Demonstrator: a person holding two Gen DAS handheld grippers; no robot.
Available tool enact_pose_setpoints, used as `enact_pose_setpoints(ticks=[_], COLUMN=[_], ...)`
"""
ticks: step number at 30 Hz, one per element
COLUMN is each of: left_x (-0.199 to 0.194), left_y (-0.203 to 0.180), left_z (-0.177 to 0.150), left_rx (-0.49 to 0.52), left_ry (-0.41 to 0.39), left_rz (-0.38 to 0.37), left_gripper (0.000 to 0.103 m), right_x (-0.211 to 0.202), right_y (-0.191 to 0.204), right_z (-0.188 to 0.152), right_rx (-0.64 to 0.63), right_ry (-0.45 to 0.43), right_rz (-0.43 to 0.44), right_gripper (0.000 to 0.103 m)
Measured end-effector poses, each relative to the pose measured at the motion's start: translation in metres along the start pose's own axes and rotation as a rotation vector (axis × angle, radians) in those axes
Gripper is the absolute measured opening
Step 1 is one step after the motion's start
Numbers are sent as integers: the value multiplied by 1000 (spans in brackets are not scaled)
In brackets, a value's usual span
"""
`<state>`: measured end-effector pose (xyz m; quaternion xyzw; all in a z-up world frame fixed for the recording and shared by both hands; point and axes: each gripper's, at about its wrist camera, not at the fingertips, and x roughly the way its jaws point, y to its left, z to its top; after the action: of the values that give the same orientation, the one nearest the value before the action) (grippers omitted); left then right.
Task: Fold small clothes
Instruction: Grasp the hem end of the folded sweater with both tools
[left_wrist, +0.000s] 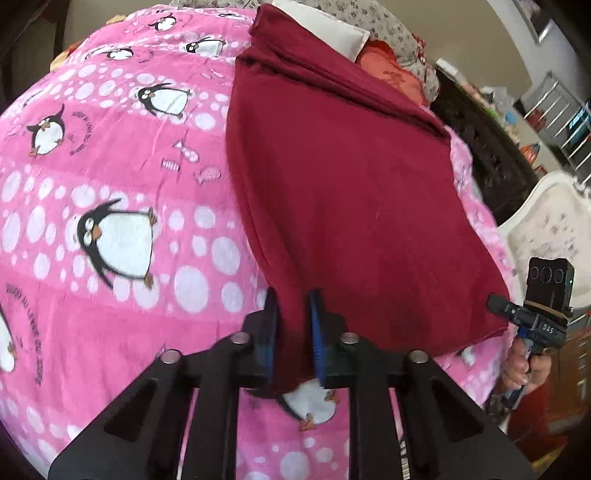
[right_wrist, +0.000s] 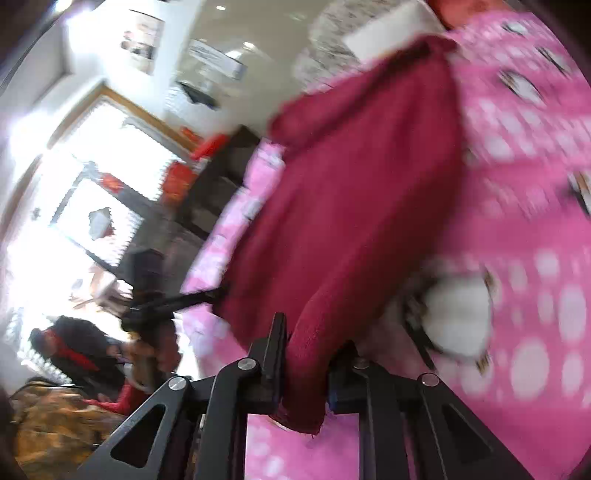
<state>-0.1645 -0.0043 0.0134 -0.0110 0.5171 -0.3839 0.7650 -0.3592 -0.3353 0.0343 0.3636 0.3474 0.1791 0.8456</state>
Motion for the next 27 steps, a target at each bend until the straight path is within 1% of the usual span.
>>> enact_pose_setpoints(ticks=[2,4,5,7,8,10,12,14,15,16,18,19,21,22,23,24,25,26,27], left_x=[-8,-20,-27,-35,-37,-36,-28,-15,-7,2,26,40,61,66,69,69,69,68,66], left_y=[-4,-10,-13,-20,-22,-23,-25,-28,-26,-26,-21,-14,2,6,9,7,4,1,-2], left_z=[15,35,52,82,104,139,181,220,241,258,292,309,328,333,336,338,340,342,342], left_rx=[34,45,56,75,84,74,69,72,69,59,35,7,-61,-74,-74,-56,-36,-18,-14], left_ry=[-19,-62,-91,-150,-176,-205,-236,-260,-265,-275,-283,-283,-257,-255,-262,-270,-274,-273,-270], left_rz=[-26,-78,-100,-103,-112,-127,-113,-85,-66,-41,31,48,40,41,45,51,54,60,64], left_gripper=[10,10,9,8,8,8,8,8,8,8,8,8,8,8,10,10,11,13,14], right_x=[-9,-14,-15,-17,-17,-14,-8,3,4,11,25,31,47,56,58,57,52,44,37], right_y=[11,21,25,32,32,27,15,-5,-14,-28,-51,-70,-101,-118,-123,-127,-125,-120,-113], right_z=[19,44,55,89,104,139,172,210,221,240,268,282,300,308,313,317,319,322,322], right_rx=[-33,-74,-92,-142,-153,-154,-138,-99,-85,-54,-24,11,89,140,163,174,163,142,120], right_ry=[-38,-78,-94,-137,-155,-205,-241,-268,-277,-297,-313,-319,-301,-275,-264,-265,-283,-308,-332], right_rz=[53,77,74,61,57,32,4,-21,-33,-60,-125,-173,-246,-255,-241,-208,-185,-166,-157], right_gripper=[15,15,15,15,15,15,14,14,14,14,14,14,16,19,22,30,40,43,44])
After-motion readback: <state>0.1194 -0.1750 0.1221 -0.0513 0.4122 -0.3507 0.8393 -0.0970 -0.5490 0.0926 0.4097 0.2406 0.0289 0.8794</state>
